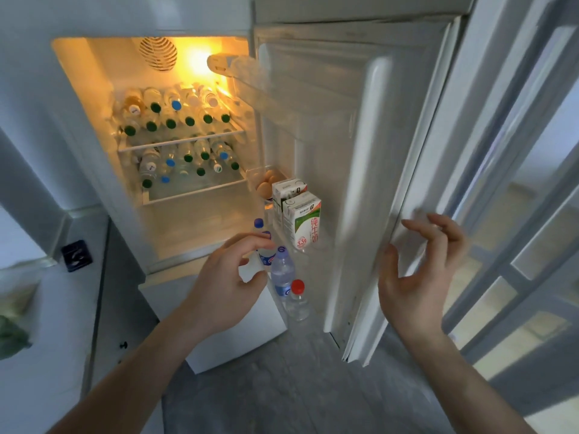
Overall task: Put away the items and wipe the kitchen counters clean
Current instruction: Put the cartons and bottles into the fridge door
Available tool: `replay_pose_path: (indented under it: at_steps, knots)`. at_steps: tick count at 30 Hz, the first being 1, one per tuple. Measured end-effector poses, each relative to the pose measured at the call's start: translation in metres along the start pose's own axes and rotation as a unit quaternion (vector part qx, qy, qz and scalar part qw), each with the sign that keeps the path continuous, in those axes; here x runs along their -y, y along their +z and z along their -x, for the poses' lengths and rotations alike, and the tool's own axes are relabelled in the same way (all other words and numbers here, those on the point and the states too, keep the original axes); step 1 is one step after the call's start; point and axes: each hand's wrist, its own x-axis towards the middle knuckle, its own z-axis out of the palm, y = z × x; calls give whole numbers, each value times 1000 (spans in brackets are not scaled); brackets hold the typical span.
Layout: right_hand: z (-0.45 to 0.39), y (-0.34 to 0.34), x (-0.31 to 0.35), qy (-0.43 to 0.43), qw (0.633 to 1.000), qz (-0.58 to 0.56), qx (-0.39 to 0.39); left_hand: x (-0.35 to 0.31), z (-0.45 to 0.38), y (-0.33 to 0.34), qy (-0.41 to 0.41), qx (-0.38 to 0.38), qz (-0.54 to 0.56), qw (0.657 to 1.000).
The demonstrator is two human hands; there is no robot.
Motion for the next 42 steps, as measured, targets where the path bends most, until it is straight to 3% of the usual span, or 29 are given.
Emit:
replay_pose_path:
  at_steps: [8,16,23,29,42]
  knots:
    - [33,24,47,-60,997,-28,26,7,50,-41,-30,-6,-4,1000]
    - [63,67,105,-112,978,-130,119,35,96,-86,-83,-32,-20,996]
    - [74,100,146,-90,952,-174,237,59,105,-108,-100,-44,-14,994]
    - [64,131,153,-76,940,-180,280,88,89,-120,-138,-83,2,987]
    - [2,252,118,-101,902,-233,350,180,10,-152,-246,-293,10,924]
